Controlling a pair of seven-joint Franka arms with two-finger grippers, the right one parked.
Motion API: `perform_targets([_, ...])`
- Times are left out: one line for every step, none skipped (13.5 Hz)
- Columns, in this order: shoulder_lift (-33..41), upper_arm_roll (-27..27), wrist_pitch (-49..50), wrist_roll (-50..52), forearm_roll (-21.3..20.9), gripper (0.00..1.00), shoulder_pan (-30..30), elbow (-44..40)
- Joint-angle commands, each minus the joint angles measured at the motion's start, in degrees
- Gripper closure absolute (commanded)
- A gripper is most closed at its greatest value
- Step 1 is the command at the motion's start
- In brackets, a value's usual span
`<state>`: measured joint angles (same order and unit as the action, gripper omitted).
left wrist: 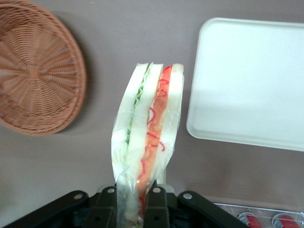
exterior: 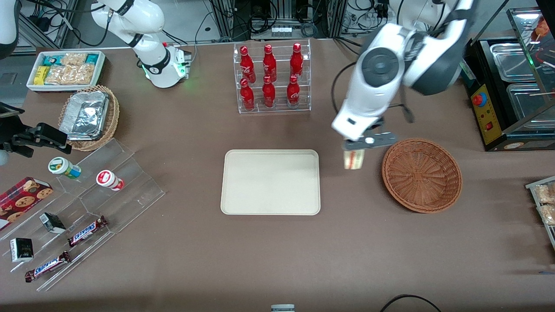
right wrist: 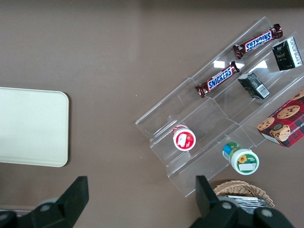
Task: Place sandwich from basket to tray
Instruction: 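Lift the sandwich and carry it over the cream tray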
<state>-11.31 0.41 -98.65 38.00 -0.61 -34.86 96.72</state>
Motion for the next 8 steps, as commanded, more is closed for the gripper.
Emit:
perform_targets([-6.95,0.99,-2.41,-0.04,0.69,0.82,-5.02,-4.61])
perform_targets([-9.06,0.91,-4.42,0.57,0.69,0.82,-6.0,-4.7])
perform_targets([-11.08,0.91,-7.49,0.93,0.78,0.82,-6.27,-4.79])
perform_targets([-12.84,0.91,-10.22,1.02,1.48,0.82,-7.32,-4.79])
perform_targets([-14.34,0.91,-11.99,1.02,1.75,0.82,-8.02,-4.79])
perform_targets([-16.01,0.91,-13.74,0.93,1.66,0.82,-8.2,-4.87])
perform_targets([-17.76,0.91,-16.28,1.11,1.75,0.82,-8.21,-5.66])
perform_targets([-19.35,0.91,-18.05,1.11,1.75,0.82,-8.21,-6.01])
